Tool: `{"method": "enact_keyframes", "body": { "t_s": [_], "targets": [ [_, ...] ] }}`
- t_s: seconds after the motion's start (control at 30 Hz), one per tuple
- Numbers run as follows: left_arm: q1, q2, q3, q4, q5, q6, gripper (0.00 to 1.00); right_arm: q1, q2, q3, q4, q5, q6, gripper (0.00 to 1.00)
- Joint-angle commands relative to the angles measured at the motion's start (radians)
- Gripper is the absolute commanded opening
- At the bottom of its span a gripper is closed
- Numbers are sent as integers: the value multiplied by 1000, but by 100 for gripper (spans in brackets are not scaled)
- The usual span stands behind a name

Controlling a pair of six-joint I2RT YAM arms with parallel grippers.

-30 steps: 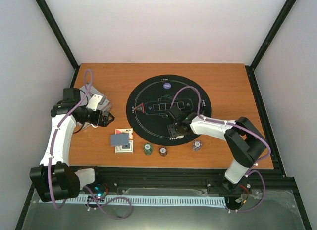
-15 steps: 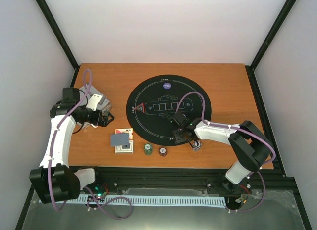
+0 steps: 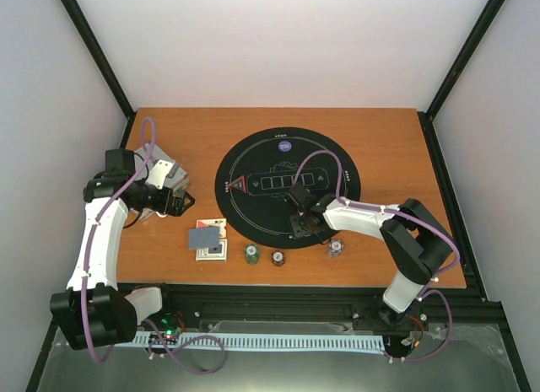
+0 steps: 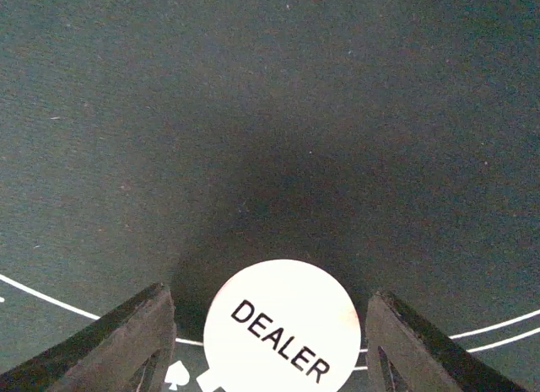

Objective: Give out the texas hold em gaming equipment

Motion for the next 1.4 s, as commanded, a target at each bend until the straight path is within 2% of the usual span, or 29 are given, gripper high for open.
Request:
{"method": "enact_keyframes", "body": {
  "t_s": [0.0,0.23,0.7,0.9,0.97,1.13,1.27,1.37],
  "targets": [
    [7,-17,45,-18,33,-6,100,6,28,13,-26,27,-9,62],
    [8,-10,58,-10,25,-12,100,-21,-13,-53,-24,34,-4,61],
    [7,-16,65,-11,14,-20,100,-189,-42,-86,-51,103,-34,50],
    [7,-14,67,-14,22,-11,100,-230,-57,-86,-53,113,-8,51],
    [8,-15,63,-18,32,-3,100,-234,-63,-84,-45,100,-8,55],
    [6,-8,61,-17,24,-2,100,-201,-112,-22,-90,112,-30,72],
    [6,-1,63,-17,9,-3,100,-119,-172,78,-166,129,-37,81],
    [6,2,64,-16,-6,-5,100,-6,-194,153,-226,125,-22,87]
  ]
}}
